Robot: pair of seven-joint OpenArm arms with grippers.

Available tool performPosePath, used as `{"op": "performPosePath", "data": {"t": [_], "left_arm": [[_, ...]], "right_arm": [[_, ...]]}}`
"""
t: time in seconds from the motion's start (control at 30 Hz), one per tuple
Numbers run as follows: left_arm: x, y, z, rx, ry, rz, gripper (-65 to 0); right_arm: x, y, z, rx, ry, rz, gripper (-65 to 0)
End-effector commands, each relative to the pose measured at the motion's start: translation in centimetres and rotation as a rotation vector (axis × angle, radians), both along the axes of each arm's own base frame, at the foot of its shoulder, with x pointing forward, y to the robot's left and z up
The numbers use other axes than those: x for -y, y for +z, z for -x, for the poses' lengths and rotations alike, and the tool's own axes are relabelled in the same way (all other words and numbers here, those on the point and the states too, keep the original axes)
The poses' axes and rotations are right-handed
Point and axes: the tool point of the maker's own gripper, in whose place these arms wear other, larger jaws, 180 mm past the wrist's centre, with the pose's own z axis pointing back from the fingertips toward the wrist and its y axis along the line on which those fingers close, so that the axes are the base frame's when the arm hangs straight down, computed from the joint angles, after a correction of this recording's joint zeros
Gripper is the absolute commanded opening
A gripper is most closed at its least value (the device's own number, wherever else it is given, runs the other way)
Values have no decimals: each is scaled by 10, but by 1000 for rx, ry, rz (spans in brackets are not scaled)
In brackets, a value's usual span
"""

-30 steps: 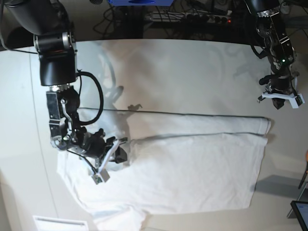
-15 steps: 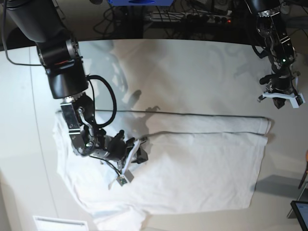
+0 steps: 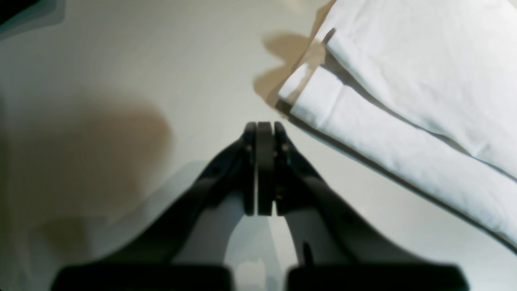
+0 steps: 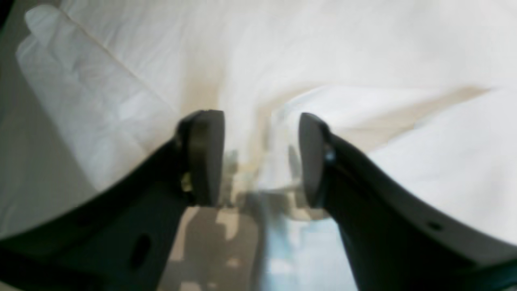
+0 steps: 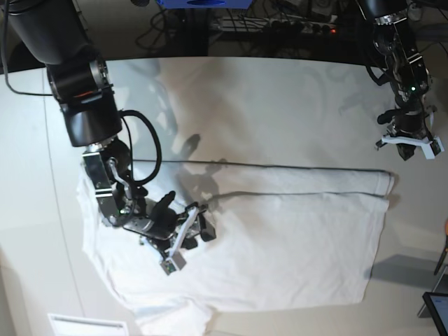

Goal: Fold the T-shirt properly
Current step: 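Grasp the folded edge with both grippers near the shirt's sides, then drag the folded shirt with both grippers toward the robot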

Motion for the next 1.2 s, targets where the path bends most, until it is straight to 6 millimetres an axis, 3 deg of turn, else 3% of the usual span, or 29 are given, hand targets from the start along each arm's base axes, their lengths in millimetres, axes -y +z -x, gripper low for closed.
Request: {"op": "performPosePath", "data": {"t": [0.0, 0.07, 0.17, 0.23, 0.3, 0.37, 0.43, 0.77, 0.93, 1.17], "left_arm": [[-4, 19, -9, 53, -14, -39, -650], [-6, 25, -13, 64, -21, -53, -650], [12, 33, -33, 90, -113, -54, -650], [24, 38, -44, 96, -191, -67, -650], [38, 43, -62, 107, -248, -74, -650], [42, 39, -73, 86, -270, -108, -650], [43, 32, -84, 58, -274, -149, -650], [42, -15, -90, -72, -240, -208, -650], [36, -28, -97, -97, -215, -165, -650], [37, -51, -87, -250, -200, -85, -650]], "right_arm": [[12, 37, -14, 107, -23, -44, -345], [34, 50, -9, 153, -67, -56, -345], [79, 42, 14, 142, -164, -45, -345], [108, 22, 35, 89, -244, -27, -351], [127, 7, 54, 54, -317, -28, -421], [140, -8, 73, 18, -354, -21, -563], [148, -14, 79, 2, -376, -19, -650], [166, -19, 80, -9, -392, 22, -644], [174, -50, 88, -90, -409, 58, -644], [175, -84, 99, -144, -392, 209, -646]]}}
